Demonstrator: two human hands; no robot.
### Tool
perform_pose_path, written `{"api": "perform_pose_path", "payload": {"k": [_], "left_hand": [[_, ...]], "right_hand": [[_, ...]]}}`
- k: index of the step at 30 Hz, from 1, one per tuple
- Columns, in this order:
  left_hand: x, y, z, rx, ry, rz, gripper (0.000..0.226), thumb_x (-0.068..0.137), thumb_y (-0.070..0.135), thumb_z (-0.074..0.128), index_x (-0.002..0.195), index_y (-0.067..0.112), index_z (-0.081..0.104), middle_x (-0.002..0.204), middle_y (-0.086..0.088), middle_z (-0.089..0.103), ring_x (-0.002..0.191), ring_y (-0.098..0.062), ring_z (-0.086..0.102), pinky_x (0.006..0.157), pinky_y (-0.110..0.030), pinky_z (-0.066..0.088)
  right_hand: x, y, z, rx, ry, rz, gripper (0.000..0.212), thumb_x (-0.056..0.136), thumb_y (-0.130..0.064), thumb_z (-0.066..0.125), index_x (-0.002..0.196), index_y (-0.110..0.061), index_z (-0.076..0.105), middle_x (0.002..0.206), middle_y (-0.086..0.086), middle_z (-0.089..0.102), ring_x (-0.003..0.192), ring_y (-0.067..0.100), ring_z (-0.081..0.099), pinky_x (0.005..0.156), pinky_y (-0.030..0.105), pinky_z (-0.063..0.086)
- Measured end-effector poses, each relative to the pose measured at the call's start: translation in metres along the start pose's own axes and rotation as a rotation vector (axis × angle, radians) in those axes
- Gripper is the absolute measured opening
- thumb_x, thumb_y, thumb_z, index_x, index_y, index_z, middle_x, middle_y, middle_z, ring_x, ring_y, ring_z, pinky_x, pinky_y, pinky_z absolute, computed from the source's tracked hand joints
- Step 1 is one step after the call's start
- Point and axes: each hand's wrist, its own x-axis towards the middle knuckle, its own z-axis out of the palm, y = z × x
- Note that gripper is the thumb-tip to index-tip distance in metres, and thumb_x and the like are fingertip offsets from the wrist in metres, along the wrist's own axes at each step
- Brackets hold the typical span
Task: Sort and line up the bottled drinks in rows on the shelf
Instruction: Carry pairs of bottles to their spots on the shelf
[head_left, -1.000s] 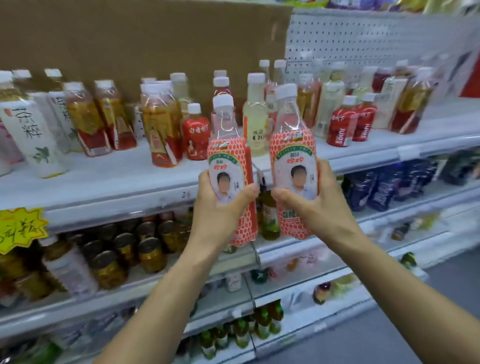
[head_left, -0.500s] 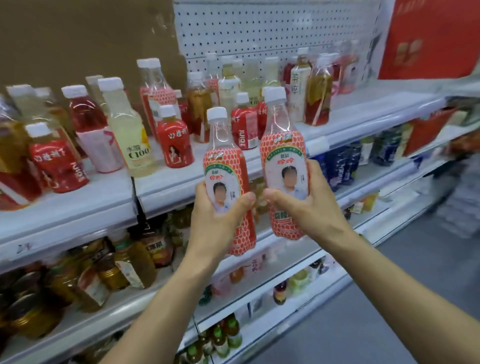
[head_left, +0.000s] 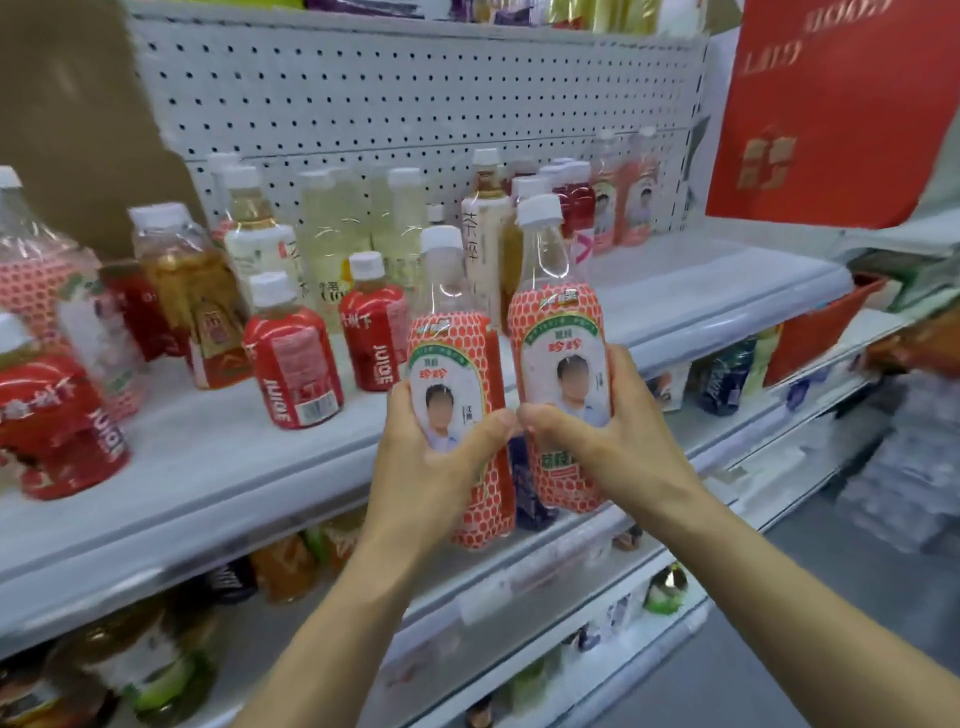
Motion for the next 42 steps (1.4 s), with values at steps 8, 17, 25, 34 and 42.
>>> {"api": "perform_pose_path", "payload": {"k": [8,17,25,34,42], "left_hand": [[0.056,0.009,0.101,0.089,0.058,0.055,0.057,0.079,0.033,0.080,0.126,0.032,0.049,0.117,0.016,0.068,0.103,-0.003,0.068,0.090,-0.038,0.057],[0.117,0.007,0.252,0.072,0.209,0.050,0.054,0.079,0.035,0.078,0.125,0.033,0.050,0.110,0.019,0.069,0.096,0.003,0.067,0.073,-0.019,0.051],[0.212,0.001,0.353,0.067,0.225,0.009,0.057,0.082,0.039,0.078,0.128,0.030,0.046,0.116,0.011,0.068,0.098,-0.004,0.068,0.070,-0.023,0.054],[0.347,-0.039,0.403,0.196,0.211,0.045,0.074,0.074,0.038,0.083,0.123,0.029,0.030,0.124,0.000,0.058,0.115,-0.019,0.058,0.101,-0.051,0.049],[0.434,-0.065,0.416,0.323,0.200,0.076,0.078,0.076,0.027,0.084,0.131,0.017,0.030,0.128,-0.007,0.056,0.121,-0.026,0.056,0.105,-0.051,0.047]], "right_hand": [[0.088,0.042,-0.092,0.030,-0.074,-0.050,0.046,0.077,-0.033,0.080,0.112,-0.032,0.050,0.102,-0.014,0.067,0.089,-0.004,0.066,0.072,0.021,0.054],[0.201,0.096,-0.234,0.122,-0.176,-0.018,0.042,0.078,-0.028,0.079,0.111,-0.027,0.052,0.101,-0.006,0.069,0.086,0.008,0.070,0.069,0.028,0.056],[0.295,0.131,-0.309,0.161,-0.122,-0.031,0.052,0.076,-0.033,0.081,0.117,-0.029,0.050,0.109,-0.007,0.068,0.096,0.012,0.069,0.074,0.035,0.057],[0.371,0.170,-0.335,0.146,-0.087,-0.030,0.059,0.076,-0.024,0.083,0.119,-0.033,0.042,0.112,-0.016,0.061,0.103,0.003,0.060,0.076,0.027,0.048],[0.434,0.198,-0.327,0.088,-0.084,-0.021,0.070,0.075,-0.023,0.084,0.126,-0.031,0.037,0.116,-0.013,0.058,0.104,0.004,0.058,0.081,0.027,0.046]]}}
